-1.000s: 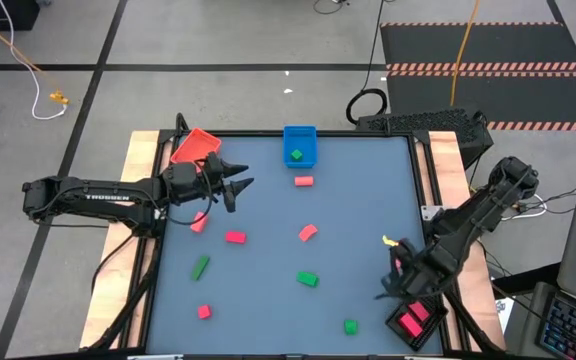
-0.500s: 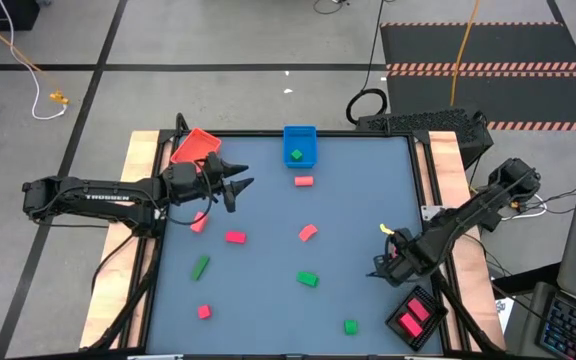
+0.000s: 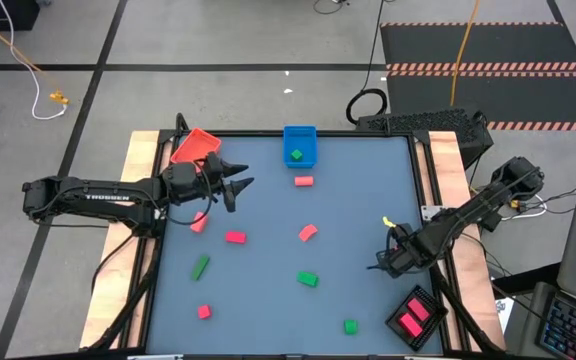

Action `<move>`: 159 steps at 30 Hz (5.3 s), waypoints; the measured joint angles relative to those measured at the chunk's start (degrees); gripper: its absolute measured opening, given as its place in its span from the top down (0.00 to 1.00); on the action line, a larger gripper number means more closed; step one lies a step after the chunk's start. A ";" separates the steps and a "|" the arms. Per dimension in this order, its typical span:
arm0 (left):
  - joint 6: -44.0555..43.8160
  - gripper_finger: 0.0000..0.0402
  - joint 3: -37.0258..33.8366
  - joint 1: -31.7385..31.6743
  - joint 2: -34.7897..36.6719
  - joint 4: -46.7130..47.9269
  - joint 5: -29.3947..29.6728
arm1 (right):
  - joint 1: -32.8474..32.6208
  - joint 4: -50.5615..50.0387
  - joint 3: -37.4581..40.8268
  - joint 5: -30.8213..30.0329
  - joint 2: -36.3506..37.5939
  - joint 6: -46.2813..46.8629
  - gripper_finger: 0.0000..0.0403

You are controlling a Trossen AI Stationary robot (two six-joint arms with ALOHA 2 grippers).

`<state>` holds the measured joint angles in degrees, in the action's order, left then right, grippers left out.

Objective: Sort & place blocks by color
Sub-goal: Put the orange block into the orange bin

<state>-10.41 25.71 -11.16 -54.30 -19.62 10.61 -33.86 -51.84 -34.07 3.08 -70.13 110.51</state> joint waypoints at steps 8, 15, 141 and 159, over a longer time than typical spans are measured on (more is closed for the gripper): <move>0.17 0.47 0.00 -0.02 0.00 0.02 0.00 | 0.10 1.36 0.20 0.14 0.04 -5.99 0.71; 0.37 0.47 0.02 -0.02 0.00 0.04 0.00 | 0.52 5.49 0.22 -1.73 2.97 -12.36 0.71; -8.01 0.67 15.63 -29.10 -16.33 41.68 28.41 | 33.41 106.84 0.20 -9.00 -17.84 -113.45 0.40; -5.81 0.38 15.63 -36.76 -21.24 44.45 23.93 | 33.41 106.82 0.20 -8.99 -17.84 -112.62 0.40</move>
<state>-16.23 41.34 -47.92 -75.55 24.83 34.54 -0.45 54.99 -33.87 -5.91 -87.96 -2.11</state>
